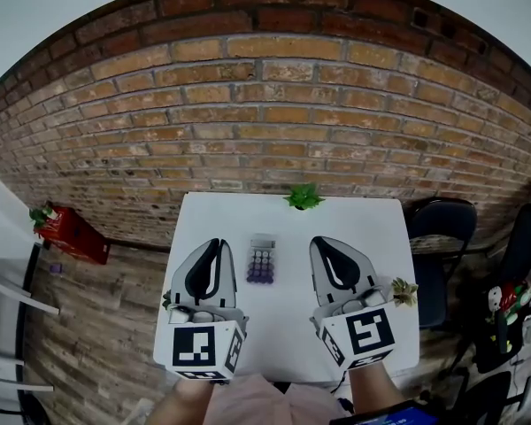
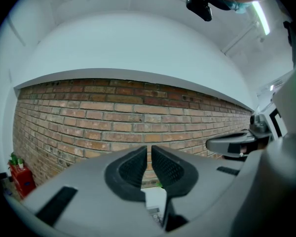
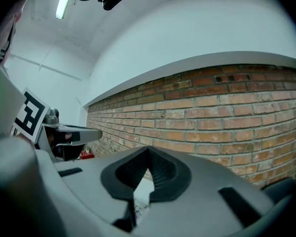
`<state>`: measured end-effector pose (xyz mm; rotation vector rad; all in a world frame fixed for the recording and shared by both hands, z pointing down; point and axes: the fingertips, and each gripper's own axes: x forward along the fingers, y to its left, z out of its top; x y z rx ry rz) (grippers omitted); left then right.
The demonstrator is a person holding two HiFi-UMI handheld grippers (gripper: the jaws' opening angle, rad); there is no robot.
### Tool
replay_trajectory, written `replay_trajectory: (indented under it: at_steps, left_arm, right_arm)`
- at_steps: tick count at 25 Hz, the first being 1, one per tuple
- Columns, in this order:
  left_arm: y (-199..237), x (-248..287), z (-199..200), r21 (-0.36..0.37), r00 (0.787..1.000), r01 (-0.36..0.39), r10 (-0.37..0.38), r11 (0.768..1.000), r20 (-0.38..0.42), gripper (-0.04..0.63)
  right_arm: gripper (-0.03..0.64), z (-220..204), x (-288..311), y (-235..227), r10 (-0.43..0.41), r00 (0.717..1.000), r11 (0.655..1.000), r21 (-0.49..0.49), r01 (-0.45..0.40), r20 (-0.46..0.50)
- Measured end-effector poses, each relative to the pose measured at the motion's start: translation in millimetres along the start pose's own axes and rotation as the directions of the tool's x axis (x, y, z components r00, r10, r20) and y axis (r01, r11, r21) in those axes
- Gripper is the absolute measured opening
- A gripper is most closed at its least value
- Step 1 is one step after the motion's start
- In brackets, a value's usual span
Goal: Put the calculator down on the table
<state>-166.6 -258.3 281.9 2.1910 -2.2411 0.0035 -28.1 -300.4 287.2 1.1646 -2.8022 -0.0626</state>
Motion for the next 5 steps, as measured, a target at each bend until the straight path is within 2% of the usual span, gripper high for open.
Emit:
replay_trajectory:
  at_steps: [5]
  left_arm:
    - [-3.4,4.7,-5.3,0.006,1.000,0.008,-0.008,1.000,-0.012,0.035]
  right_arm:
    - [-0.002,-4.3,1.9,-2.3,-0.003,1.000,1.000,0.004,0.003,-0.006]
